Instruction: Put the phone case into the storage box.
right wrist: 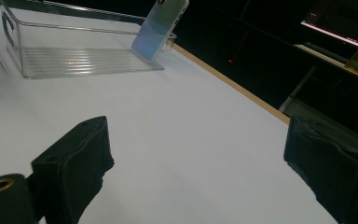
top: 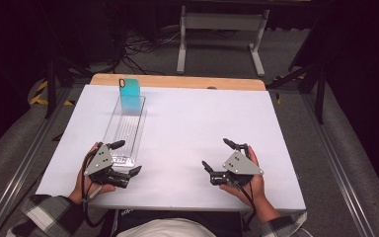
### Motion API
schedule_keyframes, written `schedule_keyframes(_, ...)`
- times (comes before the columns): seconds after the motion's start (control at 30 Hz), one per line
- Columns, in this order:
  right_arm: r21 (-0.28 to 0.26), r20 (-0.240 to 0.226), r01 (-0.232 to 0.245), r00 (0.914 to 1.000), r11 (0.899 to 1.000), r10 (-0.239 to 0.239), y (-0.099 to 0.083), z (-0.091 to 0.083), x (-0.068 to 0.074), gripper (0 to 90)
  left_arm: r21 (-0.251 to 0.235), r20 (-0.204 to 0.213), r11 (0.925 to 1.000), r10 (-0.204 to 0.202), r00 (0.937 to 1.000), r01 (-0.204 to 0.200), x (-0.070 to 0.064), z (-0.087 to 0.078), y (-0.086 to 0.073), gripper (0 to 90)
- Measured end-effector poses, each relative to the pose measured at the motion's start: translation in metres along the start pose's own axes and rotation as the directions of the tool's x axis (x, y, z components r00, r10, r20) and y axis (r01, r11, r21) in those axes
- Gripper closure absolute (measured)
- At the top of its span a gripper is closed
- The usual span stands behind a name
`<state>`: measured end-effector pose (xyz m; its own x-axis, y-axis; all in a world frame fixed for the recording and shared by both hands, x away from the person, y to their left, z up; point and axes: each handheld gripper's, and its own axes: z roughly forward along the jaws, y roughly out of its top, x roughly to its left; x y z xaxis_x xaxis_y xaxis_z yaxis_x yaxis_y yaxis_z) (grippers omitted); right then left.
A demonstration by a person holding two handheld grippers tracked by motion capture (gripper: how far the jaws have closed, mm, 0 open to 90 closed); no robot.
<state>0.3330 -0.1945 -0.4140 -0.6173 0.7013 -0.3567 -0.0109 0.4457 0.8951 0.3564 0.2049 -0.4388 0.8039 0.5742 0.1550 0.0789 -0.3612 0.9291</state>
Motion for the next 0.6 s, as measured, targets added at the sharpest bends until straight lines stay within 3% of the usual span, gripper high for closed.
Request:
schedule_keyframes(0.2,-0.01,-0.002,0.008,1.0,1.0,-0.008,0.001,-0.0016,0.0005,7.8,0.006,0.0,1.0,0.005,1.0,-0.005,-0.0021,-0.0001,0.0001,2.5)
schedule_keyframes(0.43,-0.018,-0.024,0.008,0.9997,1.0,-0.008,0.0005,-0.0028,0.0,7.5,-0.025,0.01,0.9997,0.0,1.0,0.0,-0.0034,-0.0027,0.005,2.8)
schedule_keyframes(0.6,-0.009,-0.005,0.01,0.9999,1.0,-0.01,0.0018,-0.0013,0.0018,7.7,-0.035,0.015,0.9994,-0.004,0.9999,0.004,-0.0039,-0.0065,0.0057,2.9)
